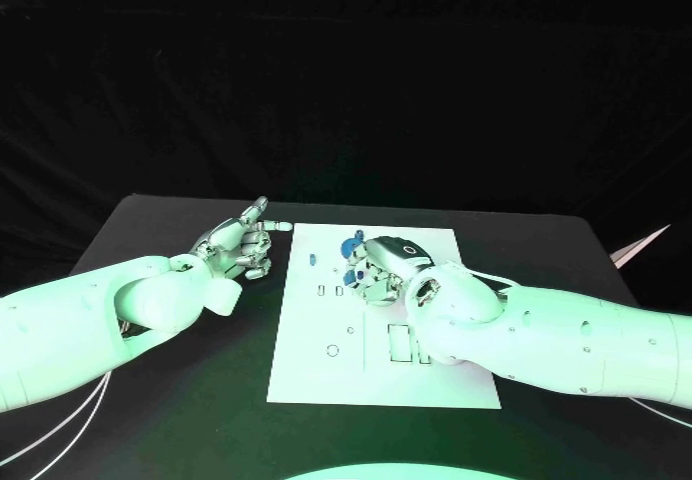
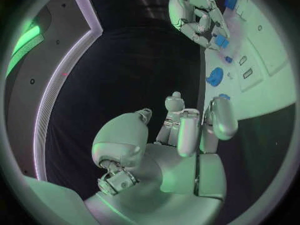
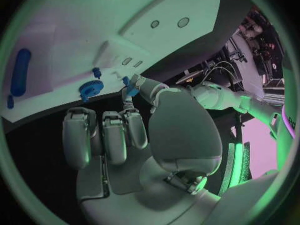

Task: Assemble the parts on the task board

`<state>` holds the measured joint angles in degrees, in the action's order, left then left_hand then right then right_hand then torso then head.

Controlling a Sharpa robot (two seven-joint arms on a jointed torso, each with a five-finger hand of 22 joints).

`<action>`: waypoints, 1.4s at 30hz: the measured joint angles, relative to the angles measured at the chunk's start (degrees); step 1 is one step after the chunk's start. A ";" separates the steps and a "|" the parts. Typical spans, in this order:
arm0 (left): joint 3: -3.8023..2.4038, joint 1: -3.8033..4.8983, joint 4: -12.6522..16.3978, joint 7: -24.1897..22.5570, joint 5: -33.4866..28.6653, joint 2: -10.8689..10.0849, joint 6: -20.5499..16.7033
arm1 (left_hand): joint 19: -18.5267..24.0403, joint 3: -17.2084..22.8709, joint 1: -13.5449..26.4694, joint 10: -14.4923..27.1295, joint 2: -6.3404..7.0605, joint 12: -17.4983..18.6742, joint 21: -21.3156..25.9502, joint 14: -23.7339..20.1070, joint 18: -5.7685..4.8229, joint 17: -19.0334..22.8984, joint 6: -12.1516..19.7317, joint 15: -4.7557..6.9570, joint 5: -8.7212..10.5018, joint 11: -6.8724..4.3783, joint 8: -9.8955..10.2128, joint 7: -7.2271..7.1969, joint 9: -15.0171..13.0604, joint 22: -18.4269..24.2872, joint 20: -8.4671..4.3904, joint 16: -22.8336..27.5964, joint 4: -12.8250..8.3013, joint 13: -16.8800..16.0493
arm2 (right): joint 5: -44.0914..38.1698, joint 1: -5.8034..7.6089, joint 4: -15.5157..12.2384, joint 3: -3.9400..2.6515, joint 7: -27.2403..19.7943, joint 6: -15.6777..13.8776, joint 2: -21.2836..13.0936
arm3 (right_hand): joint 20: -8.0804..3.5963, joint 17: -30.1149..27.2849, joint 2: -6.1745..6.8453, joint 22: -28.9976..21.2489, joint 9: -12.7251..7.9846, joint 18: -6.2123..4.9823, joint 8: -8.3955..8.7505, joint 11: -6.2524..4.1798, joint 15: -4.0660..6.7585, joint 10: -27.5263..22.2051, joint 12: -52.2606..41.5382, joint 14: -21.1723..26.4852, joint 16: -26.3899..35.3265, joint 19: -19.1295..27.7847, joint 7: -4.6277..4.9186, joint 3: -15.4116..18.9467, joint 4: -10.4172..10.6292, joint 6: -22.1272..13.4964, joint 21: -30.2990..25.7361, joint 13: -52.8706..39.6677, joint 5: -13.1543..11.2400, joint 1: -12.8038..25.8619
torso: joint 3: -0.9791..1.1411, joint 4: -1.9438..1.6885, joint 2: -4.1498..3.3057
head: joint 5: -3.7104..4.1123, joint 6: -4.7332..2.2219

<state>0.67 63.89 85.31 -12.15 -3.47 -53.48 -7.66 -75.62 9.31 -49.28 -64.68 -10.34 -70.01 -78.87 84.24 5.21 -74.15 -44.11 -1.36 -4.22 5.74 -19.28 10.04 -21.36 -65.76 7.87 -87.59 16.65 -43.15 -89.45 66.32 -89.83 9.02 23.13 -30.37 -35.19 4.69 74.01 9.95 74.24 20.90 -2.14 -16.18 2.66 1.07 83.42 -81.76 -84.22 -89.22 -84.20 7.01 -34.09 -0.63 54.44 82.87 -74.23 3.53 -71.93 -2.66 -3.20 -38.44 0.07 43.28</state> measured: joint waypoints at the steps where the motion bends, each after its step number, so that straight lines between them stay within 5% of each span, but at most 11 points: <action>1: 0.00 0.02 0.08 -0.02 0.00 -0.01 0.03 | 0.01 0.00 0.00 0.00 0.00 0.00 0.00 0.00 0.00 0.00 0.00 0.00 0.00 0.00 0.00 0.00 0.00 0.00 0.00 0.00 0.00 0.00 | -0.24 0.00 0.19 0.01 0.12 -0.04 0.19 | 0.00 0.00 0.00 0.00 0.00 0.00 0.00 0.00 0.00 0.00 0.00 0.00 0.00 0.00 0.00 0.00 0.00 0.00 0.00 0.00 0.00 0.00 | 0.01 0.01 -0.01 | 0.02 0.07; 42: -0.03 0.28 0.95 -0.03 0.94 0.01 1.03 | 0.21 -0.61 -1.42 -0.01 0.68 0.01 0.00 0.00 0.00 0.00 0.00 -0.01 0.00 0.00 0.00 0.00 0.00 0.26 0.21 0.00 -0.60 0.88 | -9.57 -0.42 3.15 0.86 7.08 7.85 4.07 | 0.00 0.00 0.00 0.00 0.00 0.00 0.00 0.00 0.00 0.00 0.00 0.00 0.00 0.00 0.00 0.00 0.00 0.01 0.01 0.00 0.00 0.00 | 0.18 0.06 -0.04 | 0.01 1.04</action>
<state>0.64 64.18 86.26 -12.18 -2.53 -53.47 -6.63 -75.41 8.70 -50.70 -64.69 -9.67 -70.00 -78.86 84.24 5.21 -74.14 -44.11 -1.37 -4.22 5.74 -19.28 10.04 -21.36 -65.49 8.09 -87.59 16.05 -42.27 -99.02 65.90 -86.68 9.88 30.21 -22.52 -31.12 4.69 74.01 9.95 74.24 20.90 -2.14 -16.18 2.66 1.07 83.43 -81.76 -84.21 -89.22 -84.20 7.01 -34.09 -0.63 54.45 82.87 -74.23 3.53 -71.93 -2.49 -3.14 -38.48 0.08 44.32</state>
